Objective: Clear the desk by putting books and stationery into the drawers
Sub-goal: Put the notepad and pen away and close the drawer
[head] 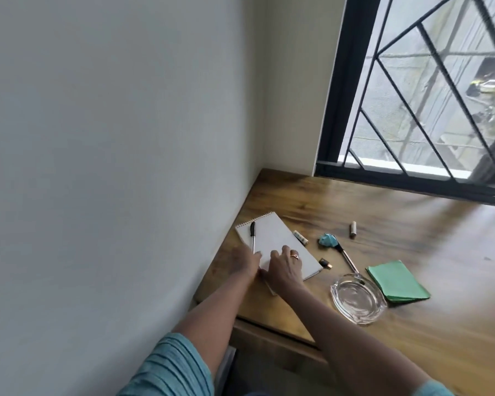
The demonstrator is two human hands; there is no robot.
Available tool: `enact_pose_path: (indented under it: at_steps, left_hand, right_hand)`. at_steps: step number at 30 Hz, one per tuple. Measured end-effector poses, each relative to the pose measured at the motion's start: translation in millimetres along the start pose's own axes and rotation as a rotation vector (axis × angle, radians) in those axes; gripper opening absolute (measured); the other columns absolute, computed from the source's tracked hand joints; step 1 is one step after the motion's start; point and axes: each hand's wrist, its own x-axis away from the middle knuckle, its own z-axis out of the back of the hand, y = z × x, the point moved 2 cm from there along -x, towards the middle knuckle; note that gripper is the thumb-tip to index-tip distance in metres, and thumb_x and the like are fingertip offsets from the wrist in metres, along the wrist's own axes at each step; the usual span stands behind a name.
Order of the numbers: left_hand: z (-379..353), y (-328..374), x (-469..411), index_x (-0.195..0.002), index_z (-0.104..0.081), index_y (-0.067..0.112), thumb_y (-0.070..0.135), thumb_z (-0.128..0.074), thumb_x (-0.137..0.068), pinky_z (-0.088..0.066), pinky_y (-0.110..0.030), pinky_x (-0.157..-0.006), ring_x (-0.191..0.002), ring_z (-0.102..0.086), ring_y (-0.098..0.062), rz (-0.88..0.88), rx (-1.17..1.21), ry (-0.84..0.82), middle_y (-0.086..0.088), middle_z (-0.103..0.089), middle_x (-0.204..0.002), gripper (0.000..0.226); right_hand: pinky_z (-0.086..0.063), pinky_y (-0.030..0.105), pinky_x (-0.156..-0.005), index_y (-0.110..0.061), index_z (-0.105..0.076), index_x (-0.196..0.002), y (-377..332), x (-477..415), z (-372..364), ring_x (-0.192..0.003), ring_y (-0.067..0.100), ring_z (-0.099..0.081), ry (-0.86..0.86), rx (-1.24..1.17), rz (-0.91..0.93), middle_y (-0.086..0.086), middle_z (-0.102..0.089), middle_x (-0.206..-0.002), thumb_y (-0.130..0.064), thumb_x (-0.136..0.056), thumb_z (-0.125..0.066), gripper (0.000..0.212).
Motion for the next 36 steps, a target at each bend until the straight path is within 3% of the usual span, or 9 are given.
enact_pose_path:
  at_steps: [3,6,10,15,20,24,29,36]
  left_hand:
    - [0.7,1.6,-0.1,-0.118,-0.063,0.002,0.030,-0.053,-0.095,-0.052,-0.030,-0.083,-0.107,-0.064,-0.027,-0.025,-0.093,0.005,-0.015,-0.066,-0.117,0.038]
    - [4.9,-8.2,0.6,-0.114,-0.066,0.010,0.029,-0.046,-0.096,-0.050,-0.030,-0.076,-0.103,-0.065,-0.025,0.003,-0.193,0.128,-0.011,-0.068,-0.112,0.033]
    - [3.3,-21.2,1.1,-0.109,-0.068,0.005,0.023,-0.046,-0.097,-0.053,-0.032,-0.083,-0.103,-0.065,-0.026,0.037,-0.147,0.167,-0.014,-0.069,-0.110,0.031]
    - [0.0,-31.0,1.9,-0.106,-0.069,0.002,0.014,-0.043,-0.097,-0.053,-0.031,-0.081,-0.101,-0.066,-0.027,0.061,-0.098,0.177,-0.015,-0.069,-0.109,0.030]
    - [-0.6,-34.2,8.4,-0.112,-0.067,0.000,0.017,-0.043,-0.097,-0.051,-0.032,-0.085,-0.106,-0.063,-0.029,0.104,-0.063,0.142,-0.017,-0.066,-0.115,0.033]
    - [0.3,-36.7,9.6,-0.113,-0.066,0.000,0.015,-0.039,-0.098,-0.051,-0.035,-0.087,-0.108,-0.063,-0.030,0.117,-0.034,0.149,-0.018,-0.065,-0.117,0.034]
    - [3.4,-37.8,14.8,-0.120,-0.060,-0.002,0.009,-0.031,-0.100,-0.047,-0.032,-0.094,-0.117,-0.058,-0.029,0.135,-0.033,0.156,-0.019,-0.060,-0.126,0.037]
    - [6.3,-34.7,15.3,-0.118,-0.061,0.001,0.013,-0.036,-0.099,-0.047,-0.033,-0.092,-0.113,-0.058,-0.028,0.098,-0.049,0.189,-0.017,-0.060,-0.123,0.033]
  right_hand:
    - [-0.035,0.041,-0.100,-0.010,-0.049,-0.129,1.8,-13.3,-1.8,-0.125,0.034,-0.037,-0.023,0.027,0.030,0.015,-0.041,-0.134,-0.047,-0.090,-0.050,0.054]
    - [-0.032,0.046,-0.101,-0.010,-0.048,-0.127,-4.9,-25.6,-1.0,-0.126,0.037,-0.036,-0.057,0.019,0.042,0.015,-0.040,-0.132,-0.053,-0.088,-0.049,0.058]
    - [-0.031,0.054,-0.103,-0.011,-0.041,-0.132,-19.9,-36.7,-3.5,-0.132,0.037,-0.032,-0.163,-0.060,-0.004,0.016,-0.036,-0.138,-0.057,-0.085,-0.050,0.067]
    - [-0.031,0.061,-0.104,-0.008,-0.037,-0.136,-32.2,-39.8,-13.4,-0.132,0.043,-0.030,-0.192,-0.079,-0.006,0.023,-0.038,-0.139,-0.048,-0.090,-0.047,0.062]
    - [-0.041,0.054,-0.099,0.000,-0.032,-0.138,-33.1,-32.6,-18.1,-0.130,0.050,-0.035,-0.158,0.018,0.098,0.031,-0.042,-0.134,-0.025,-0.095,-0.039,0.050]
    - [-0.040,0.053,-0.100,0.005,-0.030,-0.138,-38.5,-21.2,-11.2,-0.124,0.046,-0.045,-0.127,0.061,0.192,0.032,-0.048,-0.130,-0.014,-0.098,-0.035,0.045]
    - [-0.037,0.065,-0.099,-0.003,-0.022,-0.144,-42.5,-15.2,-14.8,-0.115,0.044,-0.054,-0.138,0.096,0.322,0.031,-0.055,-0.123,-0.015,-0.100,-0.032,0.047]
    - [-0.047,0.045,-0.090,-0.007,-0.039,-0.132,-40.1,-13.7,0.1,-0.111,0.038,-0.057,-0.124,0.064,0.271,0.023,-0.058,-0.120,-0.020,-0.095,-0.038,0.039]
